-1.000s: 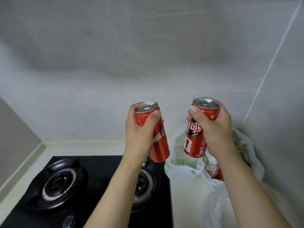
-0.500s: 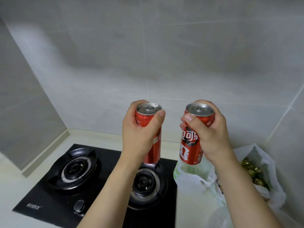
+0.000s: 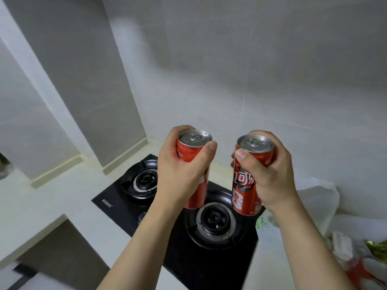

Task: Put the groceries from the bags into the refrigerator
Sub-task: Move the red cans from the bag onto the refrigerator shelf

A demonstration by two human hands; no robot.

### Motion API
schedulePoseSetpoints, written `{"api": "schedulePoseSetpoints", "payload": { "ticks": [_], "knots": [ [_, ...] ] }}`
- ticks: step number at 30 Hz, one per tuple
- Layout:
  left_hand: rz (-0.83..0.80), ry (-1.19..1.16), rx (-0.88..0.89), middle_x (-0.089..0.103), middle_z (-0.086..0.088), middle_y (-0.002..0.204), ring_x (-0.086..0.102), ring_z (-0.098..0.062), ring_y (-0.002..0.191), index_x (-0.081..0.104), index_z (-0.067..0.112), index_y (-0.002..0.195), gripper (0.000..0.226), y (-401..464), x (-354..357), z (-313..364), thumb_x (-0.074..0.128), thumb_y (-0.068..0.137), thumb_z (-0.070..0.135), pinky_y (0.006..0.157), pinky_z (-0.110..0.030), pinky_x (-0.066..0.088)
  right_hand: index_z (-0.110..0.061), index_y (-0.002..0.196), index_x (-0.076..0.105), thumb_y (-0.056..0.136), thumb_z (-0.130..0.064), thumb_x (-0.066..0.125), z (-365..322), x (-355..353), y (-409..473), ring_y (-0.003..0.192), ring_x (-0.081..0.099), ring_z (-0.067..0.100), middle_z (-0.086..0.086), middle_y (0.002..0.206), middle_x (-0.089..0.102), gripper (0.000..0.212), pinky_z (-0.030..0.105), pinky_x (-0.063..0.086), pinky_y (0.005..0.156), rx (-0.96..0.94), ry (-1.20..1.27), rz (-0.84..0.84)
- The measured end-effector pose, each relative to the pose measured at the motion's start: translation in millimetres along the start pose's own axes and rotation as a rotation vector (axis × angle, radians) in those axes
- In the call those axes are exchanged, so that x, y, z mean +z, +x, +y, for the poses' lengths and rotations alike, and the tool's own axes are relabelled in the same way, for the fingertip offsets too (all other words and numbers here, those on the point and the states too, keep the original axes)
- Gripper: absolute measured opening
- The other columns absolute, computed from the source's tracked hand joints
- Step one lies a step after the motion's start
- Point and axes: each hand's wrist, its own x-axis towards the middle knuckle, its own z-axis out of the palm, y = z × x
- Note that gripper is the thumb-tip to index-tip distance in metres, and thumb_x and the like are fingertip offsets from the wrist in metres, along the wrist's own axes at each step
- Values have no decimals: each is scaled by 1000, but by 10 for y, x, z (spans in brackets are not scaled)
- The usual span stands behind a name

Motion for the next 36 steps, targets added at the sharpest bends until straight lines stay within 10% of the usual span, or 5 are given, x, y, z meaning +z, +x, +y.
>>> {"api": "schedulePoseSetpoints", "payload": {
  "ticks": [4, 18, 36],
  "knots": [
    [103, 77, 43, 71, 9, 87, 68, -9, 72, 62, 21, 102, 37, -98, -321, 83, 77, 72, 38, 63, -17, 52, -25, 89, 64, 65, -42, 76, -6, 291, -38, 81, 68, 37, 11, 86, 69, 31, 56, 56, 75, 4, 73, -82],
    [319, 210, 37, 70, 0, 92, 72, -25, 79, 61, 25, 105, 45, -532, -1728, 293, 74, 71, 50, 71, -46, 61, -23, 88, 64, 67, -44, 74, -332, 1562, -427, 79, 68, 32, 10, 85, 68, 31, 55, 57, 75, 14, 189, -322],
    [686, 349, 44, 69, 8, 96, 71, -21, 84, 59, 33, 106, 43, -1578, -3648, 641, 74, 70, 51, 70, -33, 61, -23, 93, 63, 67, -45, 73, -838, 3409, -1478, 74, 70, 28, 11, 86, 70, 36, 45, 60, 72, 31, 299, -721]
  ]
}}
